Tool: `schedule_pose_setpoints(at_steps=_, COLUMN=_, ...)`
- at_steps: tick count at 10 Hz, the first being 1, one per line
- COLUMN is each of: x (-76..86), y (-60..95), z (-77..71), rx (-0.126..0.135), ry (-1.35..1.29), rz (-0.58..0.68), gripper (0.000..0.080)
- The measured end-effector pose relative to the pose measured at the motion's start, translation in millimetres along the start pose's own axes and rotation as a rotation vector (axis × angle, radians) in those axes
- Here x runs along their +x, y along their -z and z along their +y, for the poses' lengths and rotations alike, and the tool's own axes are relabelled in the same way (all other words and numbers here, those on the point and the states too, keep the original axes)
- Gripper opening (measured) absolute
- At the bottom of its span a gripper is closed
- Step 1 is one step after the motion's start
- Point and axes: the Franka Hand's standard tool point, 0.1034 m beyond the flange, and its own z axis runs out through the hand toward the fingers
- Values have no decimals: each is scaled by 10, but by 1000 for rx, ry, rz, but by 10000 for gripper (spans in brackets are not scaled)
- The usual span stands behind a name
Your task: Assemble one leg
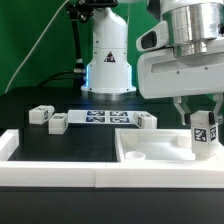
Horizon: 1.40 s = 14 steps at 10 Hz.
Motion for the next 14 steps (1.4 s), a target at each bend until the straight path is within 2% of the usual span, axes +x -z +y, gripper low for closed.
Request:
schedule_pose_setpoints(at_steps=2, x=5, y=2, z=12, rx=-12, ry=-206, rz=9, gripper=300)
schedule_pose_setpoints(at_steps=5, x=-11, y=-1, z=7, rx=-2, ry=-321, rz=-8, gripper=300)
schedule_pose_setpoints(at_steps=6, x=-17, y=-1, z=4, rx=-2, ry=-285, rz=-9, gripper=400)
schedule_pose_setpoints(at_steps=7, x=-15, y=2, z=2, rx=-4, ry=-221, rz=-10, gripper=548)
schedule_pose_setpoints(at_steps=8, x=-8, y=12, z=-14, rx=-4, ry=-163, rz=-12, gripper=622)
schedule_pose_setpoints(at_steps=9, x=-8, y=12, z=-20, rx=-6, ry=-113, rz=-16, gripper=642)
schedule_pose_setpoints(at_steps=12, x=-94, y=-7, z=-87, rx=-48, ry=303, rz=-29, gripper=648)
schedule_pose_setpoints(at_steps=14, x=-94, y=-36, z=-97, rx=-70, ry=577, rz=-20, gripper=648)
